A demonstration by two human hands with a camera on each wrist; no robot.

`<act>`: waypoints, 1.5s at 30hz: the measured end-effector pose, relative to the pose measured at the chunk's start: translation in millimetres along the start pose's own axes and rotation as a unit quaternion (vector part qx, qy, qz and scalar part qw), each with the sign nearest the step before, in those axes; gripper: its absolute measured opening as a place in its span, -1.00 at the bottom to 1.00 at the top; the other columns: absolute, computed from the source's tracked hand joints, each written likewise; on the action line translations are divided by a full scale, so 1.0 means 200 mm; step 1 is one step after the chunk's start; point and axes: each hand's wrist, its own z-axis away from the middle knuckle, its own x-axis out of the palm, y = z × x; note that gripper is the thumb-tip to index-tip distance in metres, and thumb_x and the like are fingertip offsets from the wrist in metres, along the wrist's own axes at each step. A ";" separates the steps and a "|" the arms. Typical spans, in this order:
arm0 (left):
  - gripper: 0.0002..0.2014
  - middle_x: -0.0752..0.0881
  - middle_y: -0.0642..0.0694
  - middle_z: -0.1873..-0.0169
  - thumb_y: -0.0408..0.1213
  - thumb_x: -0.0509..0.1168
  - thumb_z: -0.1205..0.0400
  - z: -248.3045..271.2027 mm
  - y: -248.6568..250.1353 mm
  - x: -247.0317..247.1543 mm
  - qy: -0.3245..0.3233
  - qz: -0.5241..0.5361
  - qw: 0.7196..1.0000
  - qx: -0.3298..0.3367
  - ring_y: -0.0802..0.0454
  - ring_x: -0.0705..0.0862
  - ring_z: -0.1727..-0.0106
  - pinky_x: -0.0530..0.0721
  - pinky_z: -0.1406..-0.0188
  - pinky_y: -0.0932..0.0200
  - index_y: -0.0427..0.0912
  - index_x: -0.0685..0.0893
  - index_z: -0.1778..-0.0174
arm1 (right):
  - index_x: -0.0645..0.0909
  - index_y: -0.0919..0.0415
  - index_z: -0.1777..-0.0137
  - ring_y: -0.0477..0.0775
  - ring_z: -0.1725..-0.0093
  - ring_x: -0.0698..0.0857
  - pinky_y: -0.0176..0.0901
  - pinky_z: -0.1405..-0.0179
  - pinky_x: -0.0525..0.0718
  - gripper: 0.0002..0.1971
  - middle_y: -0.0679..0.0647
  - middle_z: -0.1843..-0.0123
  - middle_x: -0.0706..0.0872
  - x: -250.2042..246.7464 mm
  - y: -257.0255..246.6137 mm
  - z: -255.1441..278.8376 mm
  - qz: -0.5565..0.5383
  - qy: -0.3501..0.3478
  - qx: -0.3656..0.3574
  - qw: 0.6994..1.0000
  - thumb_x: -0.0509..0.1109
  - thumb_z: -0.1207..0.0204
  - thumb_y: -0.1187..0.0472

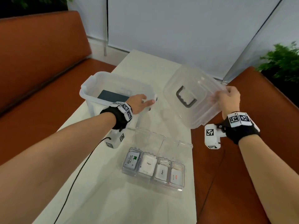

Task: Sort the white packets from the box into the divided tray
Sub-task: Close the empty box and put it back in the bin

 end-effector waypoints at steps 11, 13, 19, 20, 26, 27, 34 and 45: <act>-0.29 0.50 -0.11 -0.41 0.19 0.33 -0.58 0.03 -0.13 -0.53 0.114 0.429 0.896 -0.017 -0.12 0.61 -0.31 0.75 -0.08 -0.23 -0.07 0.33 -0.58 | 0.60 0.17 -0.14 -0.02 0.25 0.77 0.01 0.14 0.79 -0.77 -0.06 0.30 0.79 0.17 -0.59 0.30 -0.215 -0.073 -0.136 0.964 0.47 -0.51 0.19; -0.48 0.61 -0.12 -0.25 0.03 0.40 -0.60 0.05 -0.20 -0.64 0.065 0.482 0.874 -0.003 -0.13 0.72 -0.18 0.80 0.08 -0.15 -0.12 0.50 -0.41 | 0.64 0.07 -0.05 0.04 0.17 0.76 0.09 0.05 0.77 -0.82 0.01 0.17 0.78 0.26 -0.62 0.34 -0.216 -0.093 -0.131 0.963 0.50 -0.48 0.14; -0.86 0.67 -0.11 0.14 -0.24 0.30 -0.68 0.11 -0.43 -0.82 0.066 0.552 0.831 -0.019 -0.02 0.83 0.18 0.79 0.33 -0.05 -0.23 0.54 -0.02 | 0.49 0.06 -0.32 0.03 0.20 0.80 -0.07 0.30 0.72 -0.52 0.01 -0.02 0.68 0.54 -0.59 0.37 -0.236 -0.142 0.010 0.961 0.46 -0.46 -0.09; -0.86 0.66 -0.15 0.11 -0.25 0.28 -0.70 0.11 -0.46 -0.83 0.074 0.558 0.825 -0.039 -0.04 0.83 0.17 0.79 0.38 -0.05 -0.25 0.51 -0.05 | 0.45 0.06 -0.35 0.07 0.16 0.81 -0.07 0.30 0.71 -0.45 0.05 -0.08 0.65 0.58 -0.55 0.40 -0.206 -0.190 0.051 0.959 0.46 -0.44 -0.14; -0.53 0.67 -0.34 -0.11 -0.34 0.25 -0.73 0.10 -0.57 -0.82 0.091 0.563 0.809 -0.139 -0.15 0.76 0.13 0.77 0.54 -0.08 -0.38 0.30 -0.52 | 0.47 0.34 -0.09 0.09 0.48 0.66 -0.10 0.42 0.64 -0.78 0.20 0.29 0.60 0.87 -0.39 0.56 -0.107 -0.224 0.115 0.962 0.39 -0.51 0.35; -0.61 0.68 -0.32 -0.06 -0.33 0.25 -0.73 0.10 -0.58 -0.82 0.097 0.533 0.828 -0.146 -0.14 0.74 0.16 0.77 0.55 -0.01 -0.41 0.38 -0.43 | 0.50 0.35 0.06 0.08 0.52 0.59 -0.13 0.45 0.59 -0.93 0.21 0.35 0.54 0.90 -0.39 0.57 -0.109 -0.196 0.120 0.967 0.34 -0.52 0.43; -0.52 0.61 -0.43 -0.18 -0.02 0.12 -0.69 0.07 -0.70 -0.80 0.091 0.043 0.985 -0.142 -0.33 0.61 -0.15 0.62 -0.11 -0.06 -0.45 0.59 -0.13 | 0.42 0.38 -0.42 0.31 -0.19 0.61 0.06 0.07 0.72 -0.59 0.30 -0.34 0.53 1.02 -0.34 0.59 0.114 -0.139 0.124 0.976 0.27 -0.63 0.20; -0.57 0.72 -0.37 0.02 -0.09 0.17 -0.73 0.07 -0.82 -0.70 0.080 0.100 0.977 -0.173 -0.32 0.76 -0.02 0.74 -0.12 -0.18 -0.47 0.57 -0.19 | 0.43 0.37 -0.45 0.37 -0.30 0.54 0.22 -0.27 0.63 -0.51 0.33 -0.44 0.43 1.05 -0.27 0.61 0.232 -0.136 0.135 0.954 0.33 -0.54 0.21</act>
